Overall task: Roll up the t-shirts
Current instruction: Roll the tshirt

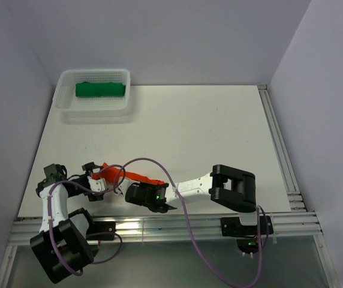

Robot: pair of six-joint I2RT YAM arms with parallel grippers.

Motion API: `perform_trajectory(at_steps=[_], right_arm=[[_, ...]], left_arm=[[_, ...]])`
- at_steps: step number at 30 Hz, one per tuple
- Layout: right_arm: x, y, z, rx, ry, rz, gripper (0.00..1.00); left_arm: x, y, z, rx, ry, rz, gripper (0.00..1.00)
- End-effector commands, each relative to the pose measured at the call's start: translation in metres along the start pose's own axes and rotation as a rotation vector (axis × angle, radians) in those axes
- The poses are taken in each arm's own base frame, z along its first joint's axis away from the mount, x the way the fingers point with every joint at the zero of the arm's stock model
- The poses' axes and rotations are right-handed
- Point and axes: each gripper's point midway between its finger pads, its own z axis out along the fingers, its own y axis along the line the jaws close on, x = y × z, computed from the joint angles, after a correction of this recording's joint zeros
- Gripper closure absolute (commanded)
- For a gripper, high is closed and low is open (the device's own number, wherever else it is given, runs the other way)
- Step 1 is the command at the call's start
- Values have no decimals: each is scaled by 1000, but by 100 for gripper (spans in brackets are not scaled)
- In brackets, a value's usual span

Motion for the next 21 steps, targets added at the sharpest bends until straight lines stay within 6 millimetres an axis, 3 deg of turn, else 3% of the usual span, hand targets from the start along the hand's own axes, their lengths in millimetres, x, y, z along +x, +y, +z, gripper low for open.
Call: perform_trajectory(at_steps=[1, 5, 9, 12, 13, 17, 18, 20, 21], right_arm=[[78, 56, 3, -261, 241, 6, 100], [78, 55, 4, -265, 248, 13, 100], [79, 56, 4, -270, 248, 15, 100], [79, 56, 6, -276, 255, 15, 100], [79, 56, 5, -276, 256, 14, 100], [79, 57, 5, -282, 254, 21, 100], [80, 57, 5, -283, 258, 21, 100], [80, 57, 5, -293, 260, 29, 100], [80, 58, 5, -297, 259, 30, 100]], left_arm=[[-5, 22, 2, 2, 6, 634, 1], [20, 21, 1, 24, 109, 687, 1], [6, 15, -7, 61, 82, 565, 3], [15, 35, -16, 25, 162, 541, 0], [18, 44, -22, 7, 202, 427, 1], [8, 52, -31, 15, 230, 363, 1], [10, 68, -37, -35, 263, 371, 0], [16, 77, -43, -82, 319, 258, 1], [17, 92, -47, -139, 344, 237, 0]])
